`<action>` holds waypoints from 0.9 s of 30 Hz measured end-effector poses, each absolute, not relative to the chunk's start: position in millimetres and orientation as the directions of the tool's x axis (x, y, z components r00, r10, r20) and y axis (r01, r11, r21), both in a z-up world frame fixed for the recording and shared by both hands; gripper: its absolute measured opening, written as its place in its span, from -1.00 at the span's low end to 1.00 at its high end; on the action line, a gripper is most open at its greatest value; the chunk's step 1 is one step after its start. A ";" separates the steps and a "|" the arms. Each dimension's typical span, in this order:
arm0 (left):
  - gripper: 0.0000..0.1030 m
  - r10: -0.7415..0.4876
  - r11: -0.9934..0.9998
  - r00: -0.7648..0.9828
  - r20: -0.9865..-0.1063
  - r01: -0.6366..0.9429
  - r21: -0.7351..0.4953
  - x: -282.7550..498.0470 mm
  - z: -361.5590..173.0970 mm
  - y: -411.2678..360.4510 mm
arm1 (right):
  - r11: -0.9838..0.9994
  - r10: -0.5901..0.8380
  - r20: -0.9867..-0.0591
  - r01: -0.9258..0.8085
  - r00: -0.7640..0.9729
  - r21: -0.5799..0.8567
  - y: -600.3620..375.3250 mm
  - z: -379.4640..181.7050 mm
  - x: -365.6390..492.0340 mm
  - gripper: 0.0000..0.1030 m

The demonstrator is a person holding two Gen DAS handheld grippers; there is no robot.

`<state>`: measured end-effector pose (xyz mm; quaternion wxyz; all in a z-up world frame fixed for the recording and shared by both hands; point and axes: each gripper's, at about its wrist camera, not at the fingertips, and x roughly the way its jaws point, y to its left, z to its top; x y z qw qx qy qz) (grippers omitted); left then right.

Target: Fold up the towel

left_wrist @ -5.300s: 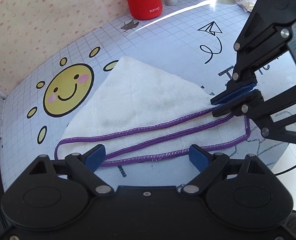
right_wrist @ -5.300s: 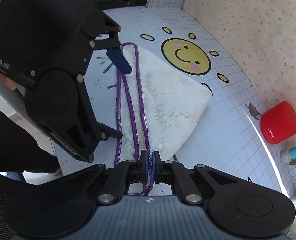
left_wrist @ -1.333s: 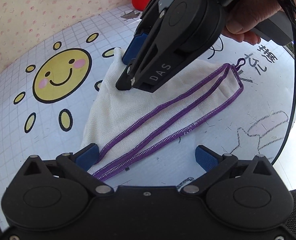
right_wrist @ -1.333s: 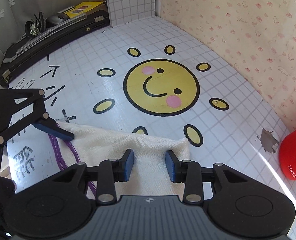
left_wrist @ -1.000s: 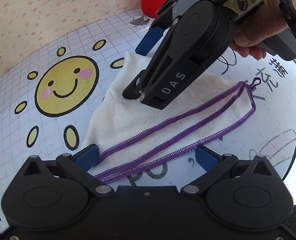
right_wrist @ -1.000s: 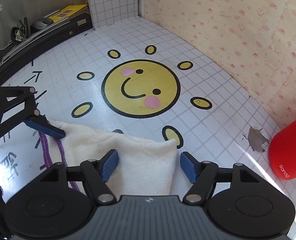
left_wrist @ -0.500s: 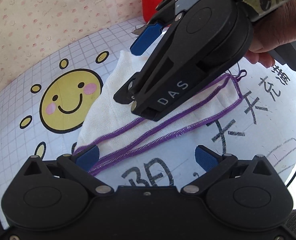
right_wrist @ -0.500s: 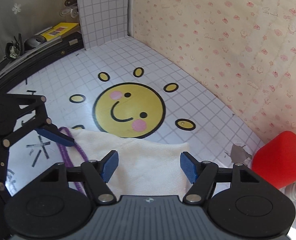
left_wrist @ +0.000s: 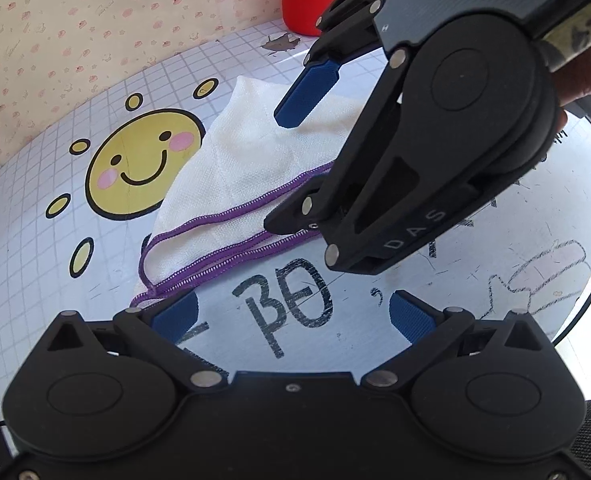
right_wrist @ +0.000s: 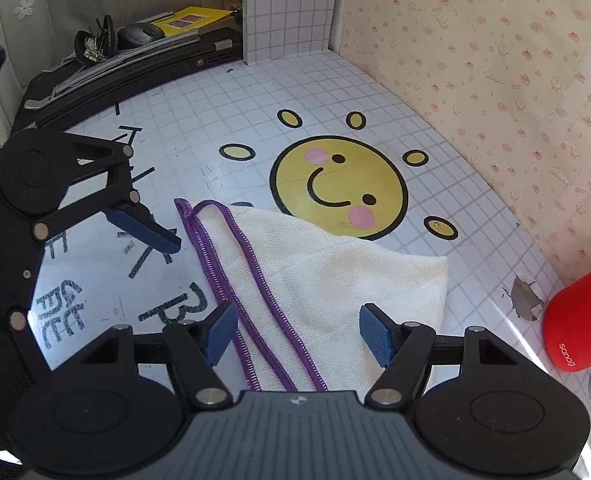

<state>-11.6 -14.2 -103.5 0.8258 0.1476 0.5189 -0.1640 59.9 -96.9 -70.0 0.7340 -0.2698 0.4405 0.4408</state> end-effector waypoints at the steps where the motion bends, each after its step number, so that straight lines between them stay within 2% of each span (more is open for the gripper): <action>1: 0.98 -0.117 0.903 0.409 -0.905 0.422 0.074 -12.3 -103.3 -13.1 | 0.451 0.414 -0.884 -0.892 0.216 -0.007 -95.1 -69.9 58.9 -0.12; 3: 0.98 -0.119 0.905 0.415 -0.902 0.419 0.073 -12.7 -101.9 -11.5 | 0.430 0.419 -0.882 -0.902 0.218 -0.018 -90.4 -72.0 57.0 -0.74; 4: 0.98 -0.117 0.905 0.423 -0.899 0.417 0.078 -11.1 -101.5 -10.3 | 0.420 0.420 -0.881 -0.907 0.219 -0.025 -88.0 -73.1 56.0 -0.79; 11: 0.99 -0.105 0.903 0.430 -0.896 0.419 0.095 -2.4 -106.9 -8.6 | 0.368 0.400 -0.887 -0.927 0.230 -0.074 -74.1 -83.5 50.1 -0.80; 18: 0.99 -0.127 0.924 0.416 -0.901 0.379 0.045 4.2 -108.6 -3.2 | 0.355 0.396 -0.889 -0.931 0.228 -0.080 -73.0 -85.2 49.6 -0.86; 27: 0.99 -0.130 0.927 0.418 -0.899 0.372 0.039 3.5 -109.9 -2.9 | 0.362 0.428 -0.885 -0.932 0.182 -0.016 -78.7 -76.5 55.9 -0.92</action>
